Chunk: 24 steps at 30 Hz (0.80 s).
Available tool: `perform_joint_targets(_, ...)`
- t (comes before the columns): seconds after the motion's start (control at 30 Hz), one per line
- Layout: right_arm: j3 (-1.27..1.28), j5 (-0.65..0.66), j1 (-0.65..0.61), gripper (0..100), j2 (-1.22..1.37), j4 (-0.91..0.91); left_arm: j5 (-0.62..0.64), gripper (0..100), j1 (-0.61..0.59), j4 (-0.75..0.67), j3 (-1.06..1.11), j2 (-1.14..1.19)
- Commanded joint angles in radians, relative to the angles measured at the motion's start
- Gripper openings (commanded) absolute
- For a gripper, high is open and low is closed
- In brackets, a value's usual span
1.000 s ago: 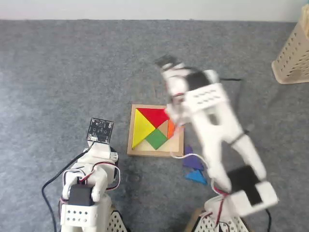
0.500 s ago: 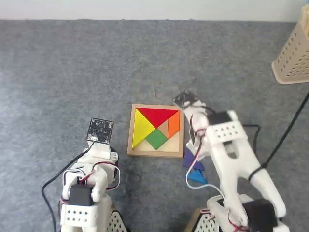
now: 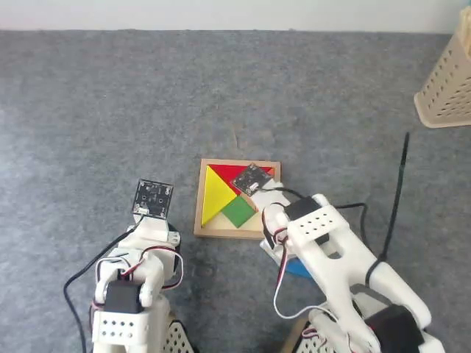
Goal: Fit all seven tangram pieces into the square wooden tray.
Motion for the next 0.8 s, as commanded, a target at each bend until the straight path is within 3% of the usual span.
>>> perform_joint_targets(0.0, 0.002, -0.006, 0.022, 19.2, -0.018, -0.016, 0.006, 1, -0.005, 0.006, -0.019, -0.021)
perform_joint_targets(0.2, -0.02, 0.002, 0.058, 23.2, 0.139, -0.022, 0.006, 1, -0.005, 0.006, -0.019, -0.021)
perform_joint_targets(0.37, -0.078, -0.002, 0.081, 19.3, 0.245, -0.021, 0.006, 1, -0.005, 0.006, -0.019, -0.021)
perform_joint_targets(0.63, -0.192, 0.002, 0.435, 5.8, 0.257, -0.013, 0.006, 1, -0.005, 0.006, -0.019, -0.021)
perform_joint_targets(0.77, -0.258, 0.003, 0.539, 0.8, 0.257, -0.012, 0.006, 1, -0.005, 0.006, -0.019, -0.021)
